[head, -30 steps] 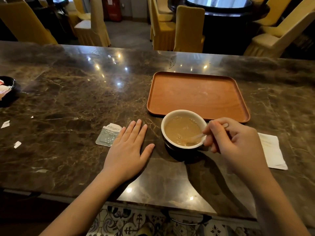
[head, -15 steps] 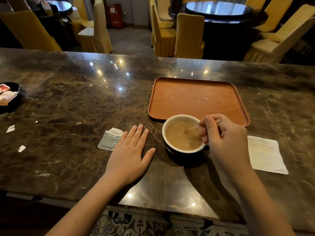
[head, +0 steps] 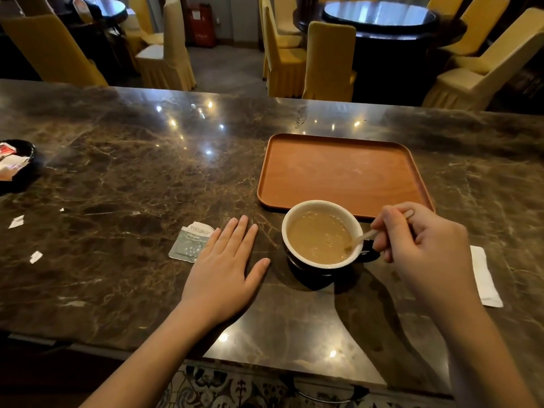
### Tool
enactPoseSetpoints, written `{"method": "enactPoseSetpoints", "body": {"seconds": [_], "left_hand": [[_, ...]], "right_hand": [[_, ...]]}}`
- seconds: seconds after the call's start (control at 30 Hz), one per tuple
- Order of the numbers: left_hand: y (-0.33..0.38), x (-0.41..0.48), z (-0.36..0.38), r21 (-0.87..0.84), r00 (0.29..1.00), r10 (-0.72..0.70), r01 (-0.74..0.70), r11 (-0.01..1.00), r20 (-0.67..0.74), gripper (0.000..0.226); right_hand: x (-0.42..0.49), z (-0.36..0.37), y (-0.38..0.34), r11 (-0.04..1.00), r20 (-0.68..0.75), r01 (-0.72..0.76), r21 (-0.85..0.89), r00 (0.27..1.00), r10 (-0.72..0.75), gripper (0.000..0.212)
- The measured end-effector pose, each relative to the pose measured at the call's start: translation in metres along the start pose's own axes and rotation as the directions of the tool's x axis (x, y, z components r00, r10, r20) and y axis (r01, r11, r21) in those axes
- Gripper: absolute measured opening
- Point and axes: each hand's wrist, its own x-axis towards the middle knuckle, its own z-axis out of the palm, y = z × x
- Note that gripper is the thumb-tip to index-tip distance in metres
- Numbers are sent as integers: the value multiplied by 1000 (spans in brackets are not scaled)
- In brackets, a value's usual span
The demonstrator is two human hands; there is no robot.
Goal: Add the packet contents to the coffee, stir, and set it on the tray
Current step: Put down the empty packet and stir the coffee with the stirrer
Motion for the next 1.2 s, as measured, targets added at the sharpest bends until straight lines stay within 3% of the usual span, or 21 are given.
{"method": "enactPoseSetpoints", "body": {"seconds": [0.2,0.53,0.83,1.2], "left_hand": [[0,-1,0,2,1000,-2,2,1000,-4,67],[0,0,0,8,1000,6,-6,1000,-10,68],[-2,0,2,12,1000,8,-8,1000,-14,68],[-1,-1,2,13,1000,15,-15,1000,-12,69]], "right_hand": [[4,18,1,1000,-44,6,27,999,-5,23],[-9,16,-8,986,141,-9,166,990,-15,22],[-4,-3,-1,996,24,79,-38,997,-78,23],[-3,-5,-5,941,-39,316,-122,946,-323,25]]}}
